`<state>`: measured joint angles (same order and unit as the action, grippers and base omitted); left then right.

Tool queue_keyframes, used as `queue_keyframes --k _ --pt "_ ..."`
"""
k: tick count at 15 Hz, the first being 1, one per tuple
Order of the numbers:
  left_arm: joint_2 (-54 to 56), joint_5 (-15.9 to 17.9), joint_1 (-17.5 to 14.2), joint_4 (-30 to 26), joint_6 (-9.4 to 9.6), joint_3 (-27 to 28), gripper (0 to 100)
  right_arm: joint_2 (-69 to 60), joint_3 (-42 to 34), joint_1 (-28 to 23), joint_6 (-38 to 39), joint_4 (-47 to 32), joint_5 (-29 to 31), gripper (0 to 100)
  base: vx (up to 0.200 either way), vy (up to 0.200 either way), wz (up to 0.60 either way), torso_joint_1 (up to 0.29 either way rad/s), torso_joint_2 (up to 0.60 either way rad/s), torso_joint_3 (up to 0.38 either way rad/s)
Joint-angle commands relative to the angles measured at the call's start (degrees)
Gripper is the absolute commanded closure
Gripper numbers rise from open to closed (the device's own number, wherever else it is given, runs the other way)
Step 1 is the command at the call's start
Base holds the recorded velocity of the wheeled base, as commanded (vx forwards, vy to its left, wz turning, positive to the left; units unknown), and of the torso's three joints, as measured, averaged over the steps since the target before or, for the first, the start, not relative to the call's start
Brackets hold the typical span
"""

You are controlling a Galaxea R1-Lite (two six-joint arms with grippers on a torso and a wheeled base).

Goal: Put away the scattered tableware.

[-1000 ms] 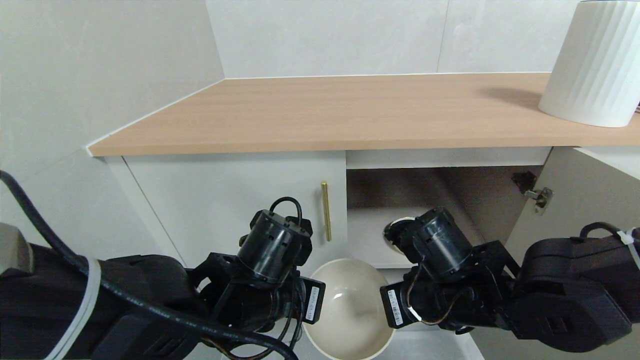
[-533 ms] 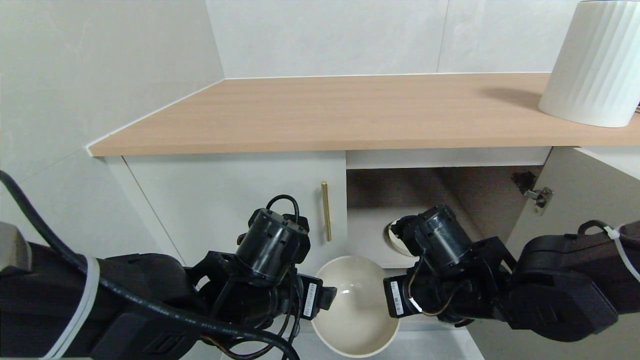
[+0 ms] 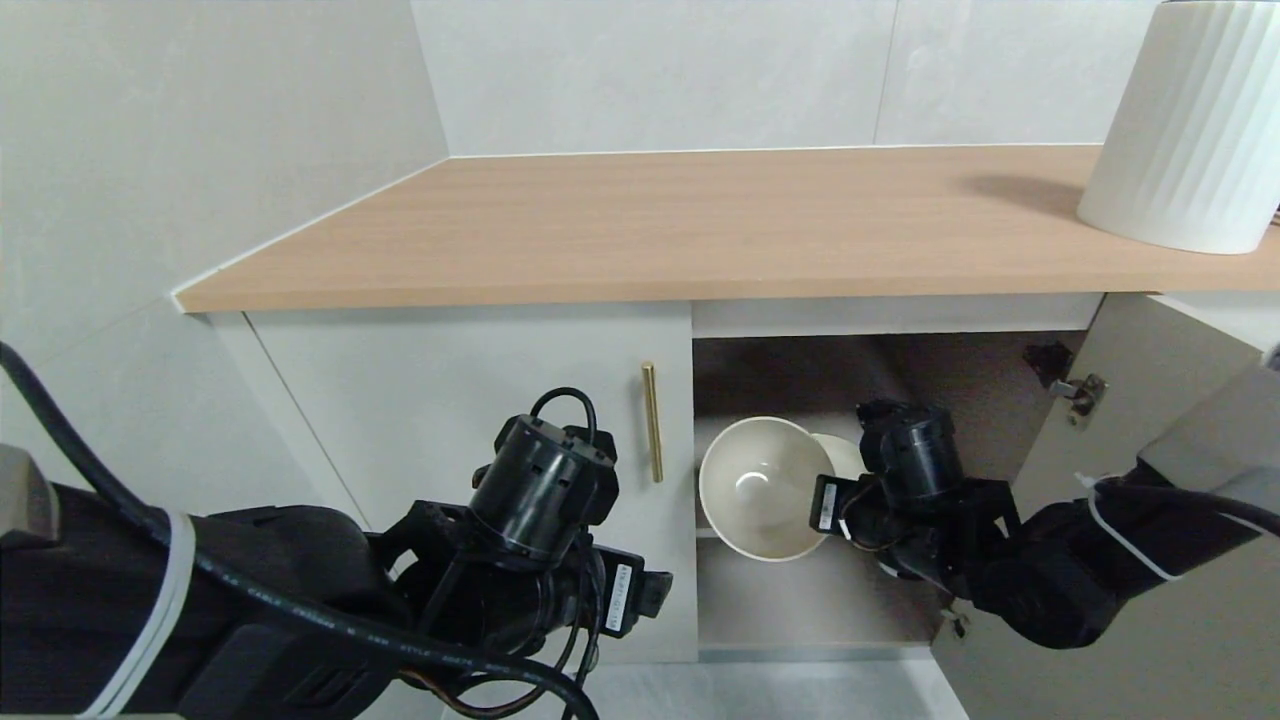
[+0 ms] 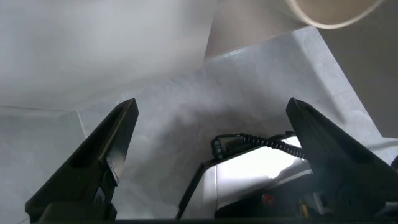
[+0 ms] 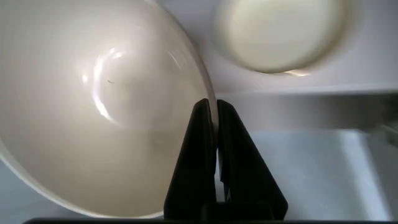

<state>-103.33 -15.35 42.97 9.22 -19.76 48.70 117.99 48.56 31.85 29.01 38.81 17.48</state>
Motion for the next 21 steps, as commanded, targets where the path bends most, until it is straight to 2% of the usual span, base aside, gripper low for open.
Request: queue_keyframes --k 1,3,6,8,12,21 --pt "0.14 -0.03 0.01 0.01 -0.01 -0.01 0 3.12 -0.04 -2.06 -0.1 0.65 0.18 100 0.0 0.0 0.0 0.0 0.0 0.0" --pt "0.14 -0.03 0.01 0.01 -0.01 -0.01 0 4.26 2.86 -5.93 -0.19 0.03 0.18 100 0.0 0.0 0.0 0.0 0.0 0.0" --pt "0.14 -0.03 0.01 0.01 -0.01 -0.01 0 4.44 5.59 -8.83 -0.19 -0.32 0.18 100 0.0 0.0 0.0 0.0 0.0 0.0" --pt "0.14 -0.03 0.01 0.01 -0.01 -0.01 0 4.61 7.52 -10.67 -0.1 -3.31 0.27 100 0.0 0.0 0.0 0.0 0.0 0.0" --pt "0.14 -0.03 0.01 0.01 -0.72 0.08 0 7.52 10.16 -12.08 0.17 -3.48 0.98 100 0.0 0.0 0.0 0.0 0.0 0.0" --pt "0.06 -0.03 -0.08 0.01 -0.72 0.08 0 11.73 14.11 -13.57 0.52 -3.39 3.17 100 0.0 0.0 0.0 0.0 0.0 0.0"
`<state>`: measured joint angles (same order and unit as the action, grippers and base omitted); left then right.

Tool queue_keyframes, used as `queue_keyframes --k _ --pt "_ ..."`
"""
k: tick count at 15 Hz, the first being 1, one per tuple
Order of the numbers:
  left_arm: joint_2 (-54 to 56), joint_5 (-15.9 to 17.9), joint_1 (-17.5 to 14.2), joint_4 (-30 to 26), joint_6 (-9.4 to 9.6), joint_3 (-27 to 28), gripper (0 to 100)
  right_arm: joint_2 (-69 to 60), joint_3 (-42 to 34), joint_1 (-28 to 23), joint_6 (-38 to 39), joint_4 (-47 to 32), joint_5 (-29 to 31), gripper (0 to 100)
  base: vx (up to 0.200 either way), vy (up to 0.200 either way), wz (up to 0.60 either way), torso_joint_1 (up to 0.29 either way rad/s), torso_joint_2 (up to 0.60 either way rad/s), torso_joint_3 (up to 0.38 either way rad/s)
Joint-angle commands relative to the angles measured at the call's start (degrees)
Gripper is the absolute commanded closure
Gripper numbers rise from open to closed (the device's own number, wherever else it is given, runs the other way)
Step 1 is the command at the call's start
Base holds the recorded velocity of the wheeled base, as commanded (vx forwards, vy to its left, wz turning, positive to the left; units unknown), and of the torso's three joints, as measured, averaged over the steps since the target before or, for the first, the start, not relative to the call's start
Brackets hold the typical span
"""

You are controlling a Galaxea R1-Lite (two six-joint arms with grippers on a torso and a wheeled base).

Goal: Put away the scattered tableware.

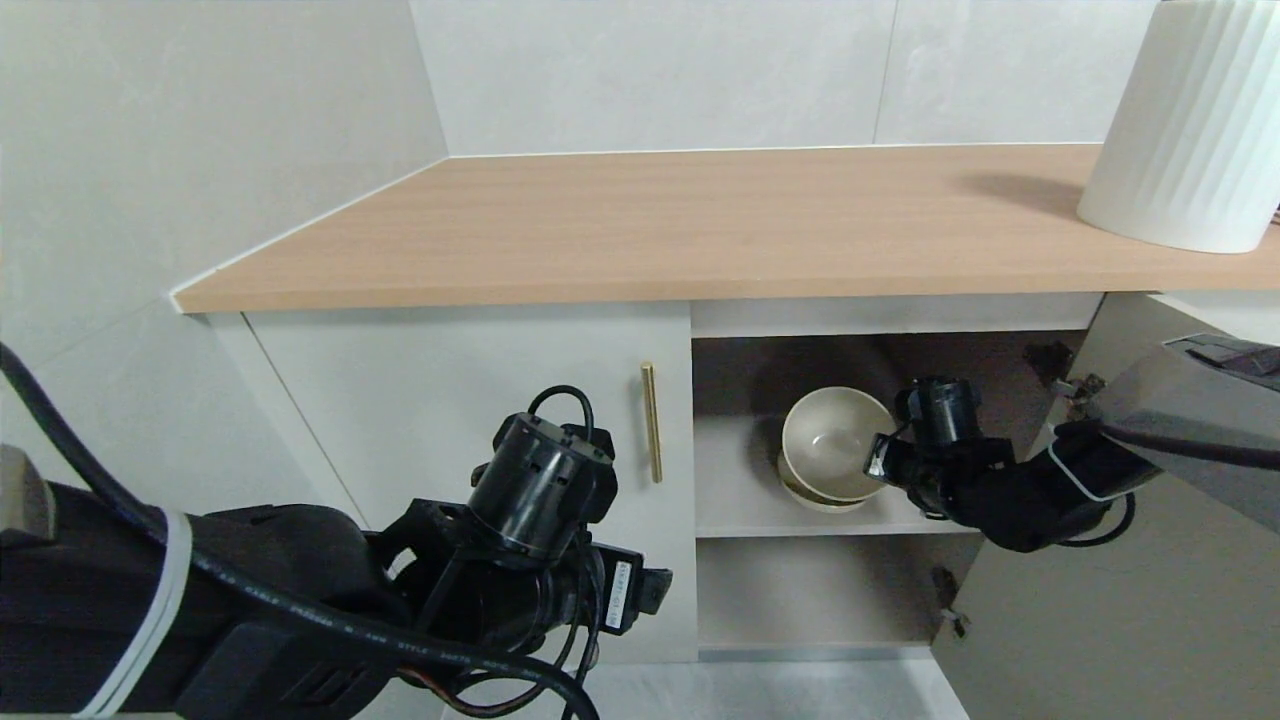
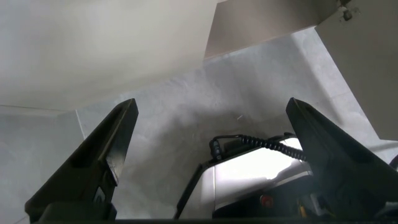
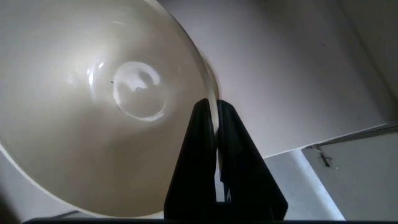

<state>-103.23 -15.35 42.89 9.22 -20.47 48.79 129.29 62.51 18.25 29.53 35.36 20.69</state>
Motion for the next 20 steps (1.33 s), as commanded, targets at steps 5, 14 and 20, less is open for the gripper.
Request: queue_keyframes --k 5,14,20 --pt "-0.13 -0.03 0.0 0.01 -0.1 -0.1 0 2.1 1.21 -0.32 0.09 0.14 -0.03 100 0.0 0.0 0.0 0.0 0.0 0.0" --pt "-0.39 -0.91 0.0 0.01 -0.1 -0.1 0 4.65 3.49 -0.32 -0.08 0.23 -0.38 100 0.0 0.0 0.0 0.0 0.0 0.0" --pt "-0.39 -0.91 0.0 0.01 -0.1 -0.1 0 5.09 3.84 -0.23 -0.17 0.23 -0.3 100 0.0 0.0 0.0 0.0 0.0 0.0"
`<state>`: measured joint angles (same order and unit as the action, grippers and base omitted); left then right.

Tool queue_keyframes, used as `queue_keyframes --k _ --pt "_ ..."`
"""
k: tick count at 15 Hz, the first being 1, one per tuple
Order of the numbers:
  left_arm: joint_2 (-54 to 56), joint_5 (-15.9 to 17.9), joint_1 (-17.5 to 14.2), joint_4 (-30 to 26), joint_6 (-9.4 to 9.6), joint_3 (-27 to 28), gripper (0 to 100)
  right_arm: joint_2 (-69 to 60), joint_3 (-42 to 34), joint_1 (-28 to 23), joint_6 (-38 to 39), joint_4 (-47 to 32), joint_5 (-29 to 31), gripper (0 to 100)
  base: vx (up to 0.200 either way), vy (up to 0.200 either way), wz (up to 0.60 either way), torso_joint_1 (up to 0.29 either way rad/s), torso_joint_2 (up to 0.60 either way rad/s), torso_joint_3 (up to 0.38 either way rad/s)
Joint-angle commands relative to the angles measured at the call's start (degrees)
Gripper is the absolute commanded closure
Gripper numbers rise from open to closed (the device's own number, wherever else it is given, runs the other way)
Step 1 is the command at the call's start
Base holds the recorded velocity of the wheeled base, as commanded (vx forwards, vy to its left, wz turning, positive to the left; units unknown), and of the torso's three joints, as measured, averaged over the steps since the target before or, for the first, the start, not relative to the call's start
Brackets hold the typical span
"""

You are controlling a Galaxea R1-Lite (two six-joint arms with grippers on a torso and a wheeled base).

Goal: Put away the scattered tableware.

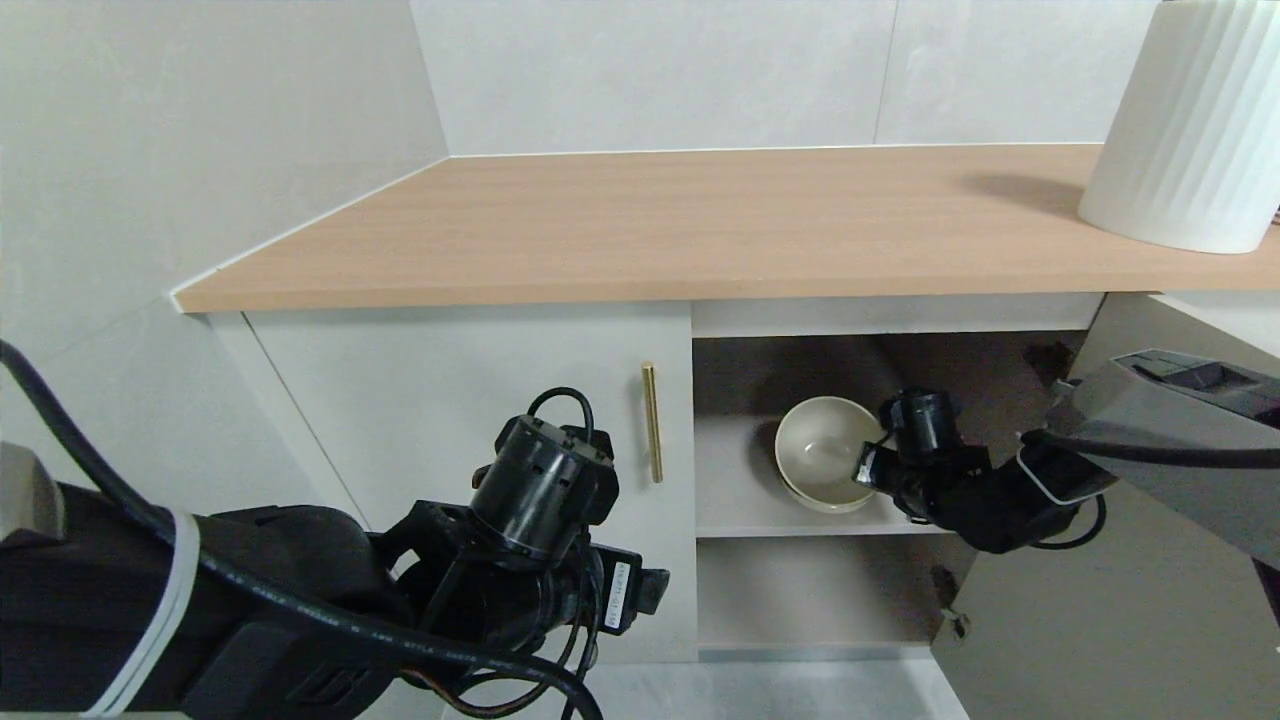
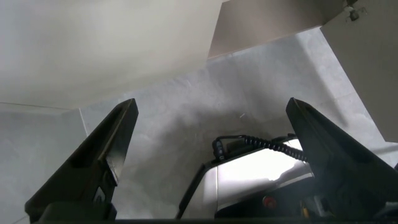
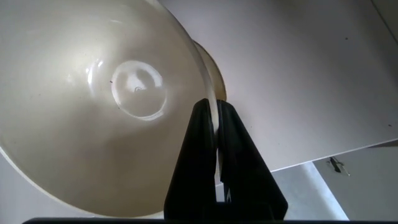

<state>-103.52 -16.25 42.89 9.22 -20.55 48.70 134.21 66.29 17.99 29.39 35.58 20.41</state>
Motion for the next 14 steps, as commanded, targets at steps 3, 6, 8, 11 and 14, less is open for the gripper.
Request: queue_keyframes --k 3,6,8,11,14 --pt "-0.01 -0.1 0.0 0.01 -0.01 -0.01 0 0.18 -0.02 0.02 -0.04 0.01 -0.02 0 0.0 0.0 0.0 0.0 0.0 0.0" --pt "-0.01 -0.1 0.0 0.01 -0.01 0.08 0 -0.09 -0.29 0.02 -0.04 0.01 -0.19 0 0.0 0.0 0.0 0.0 0.0 0.0" --pt "-0.01 -0.01 -0.08 0.01 -0.54 0.17 0 -0.44 -0.64 0.38 -0.04 0.01 -0.19 0 0.0 0.0 0.0 0.0 0.0 0.0" --pt "0.78 0.25 -0.7 0.01 -2.39 0.96 0 -3.6 -2.92 1.34 -0.04 -0.34 -0.98 0 0.0 0.0 0.0 0.0 0.0 0.0" --pt "2.71 0.43 -2.11 -0.16 -3.7 0.52 0 -11.16 -8.02 4.16 -0.12 -4.21 -7.14 0 0.0 0.0 0.0 0.0 0.0 0.0"
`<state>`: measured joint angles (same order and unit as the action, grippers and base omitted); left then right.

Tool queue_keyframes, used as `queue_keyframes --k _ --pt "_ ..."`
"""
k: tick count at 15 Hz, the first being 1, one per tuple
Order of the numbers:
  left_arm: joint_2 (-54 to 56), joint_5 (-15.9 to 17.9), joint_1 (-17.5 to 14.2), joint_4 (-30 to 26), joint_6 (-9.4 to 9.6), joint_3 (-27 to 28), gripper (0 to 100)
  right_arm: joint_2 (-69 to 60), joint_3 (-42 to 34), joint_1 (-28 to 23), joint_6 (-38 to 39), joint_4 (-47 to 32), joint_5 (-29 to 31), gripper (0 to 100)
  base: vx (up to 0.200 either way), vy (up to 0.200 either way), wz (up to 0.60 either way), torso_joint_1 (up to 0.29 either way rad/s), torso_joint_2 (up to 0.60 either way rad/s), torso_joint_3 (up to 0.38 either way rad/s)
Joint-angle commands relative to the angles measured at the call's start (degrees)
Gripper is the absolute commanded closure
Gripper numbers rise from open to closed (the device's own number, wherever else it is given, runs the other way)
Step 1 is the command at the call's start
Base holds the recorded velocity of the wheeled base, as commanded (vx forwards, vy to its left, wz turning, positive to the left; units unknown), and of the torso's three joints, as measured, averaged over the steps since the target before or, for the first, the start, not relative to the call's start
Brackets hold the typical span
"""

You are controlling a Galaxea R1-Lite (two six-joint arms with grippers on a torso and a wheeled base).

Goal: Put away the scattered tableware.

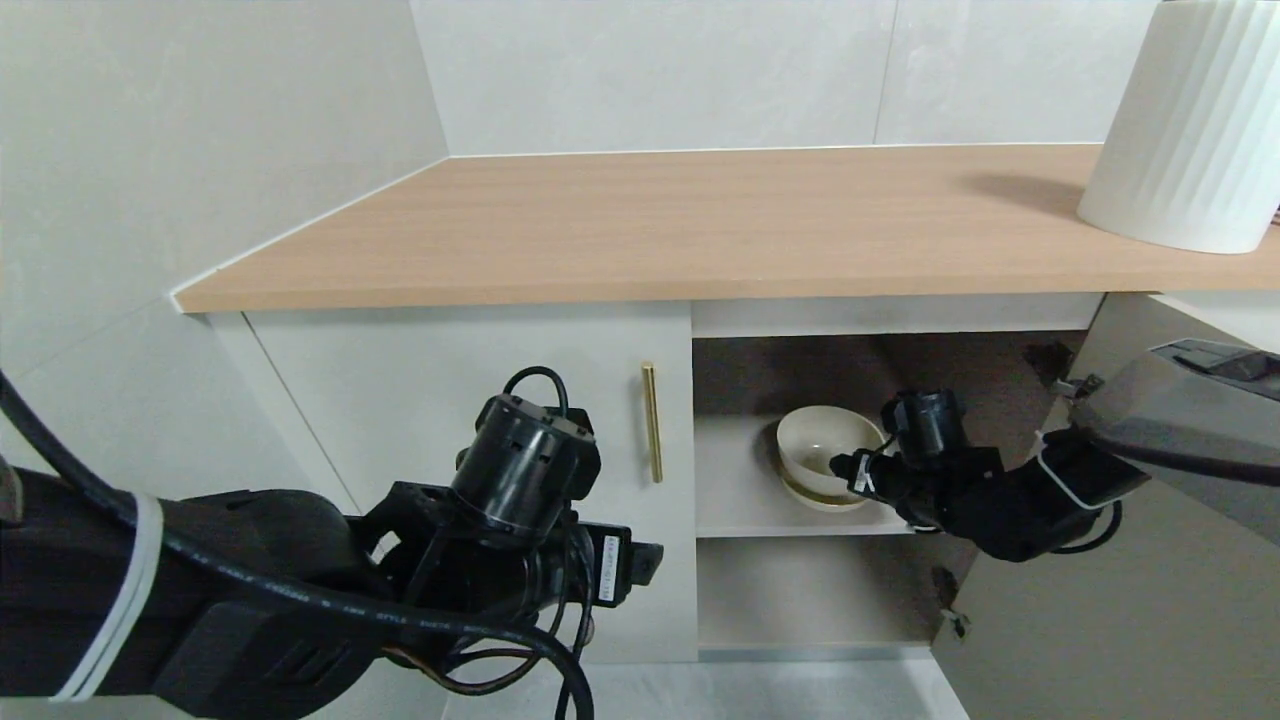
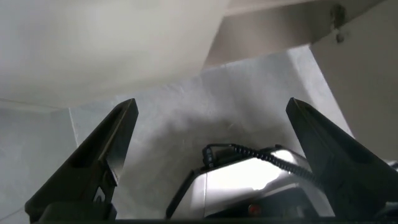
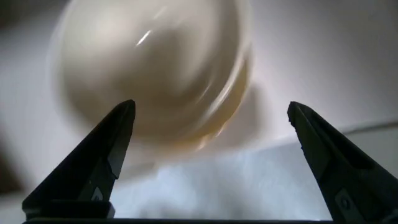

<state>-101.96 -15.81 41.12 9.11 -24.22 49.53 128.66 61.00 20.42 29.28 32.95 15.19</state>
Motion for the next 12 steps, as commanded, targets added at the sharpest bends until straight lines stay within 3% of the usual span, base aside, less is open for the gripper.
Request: queue_keyframes --k 1,4,6,8,10,11,12 --pt "1.5 -0.1 -0.51 -0.05 -0.12 -1.01 0 -9.66 -4.05 3.49 -0.01 -5.97 -3.76 0 0.0 0.0 0.0 0.0 0.0 0.0" --pt "5.37 -0.1 -4.2 -0.32 -0.3 -1.45 0 -20.55 -7.12 6.3 -0.72 -16.69 -5.35 0 0.0 0.0 0.0 0.0 0.0 0.0" --pt "9.94 -0.1 -6.4 -0.41 -0.12 -2.25 0 -30.75 -7.92 7.79 -3.27 -25.3 -11.94 0 0.0 0.0 0.0 0.0 0.0 0.0" --pt "15.3 0.43 -8.42 -1.9 0.84 -2.95 0 -35.93 -7.92 8.06 -5.11 -31.37 -12.73 0 0.0 0.0 0.0 0.0 0.0 0.0" --pt "22.6 6.23 -8.86 -6.38 3.48 -4.27 0 -39.45 -8.79 8.5 -5.2 -36.64 -12.29 0 0.0 0.0 0.0 0.0 0.0 0.0" --pt "24.09 7.73 -8.86 -7.35 3.92 -4.79 0 -40.24 -9.5 8.76 -5.2 -37.35 -12.29 0 0.0 0.0 0.0 0.0 0.0 0.0" --pt "28.92 11.86 -8.95 -10.51 5.94 -6.99 0 -45.43 -14.07 9.73 -5.46 -38.14 -13.34 0 0.0 0.0 0.0 0.0 0.0 0.0"
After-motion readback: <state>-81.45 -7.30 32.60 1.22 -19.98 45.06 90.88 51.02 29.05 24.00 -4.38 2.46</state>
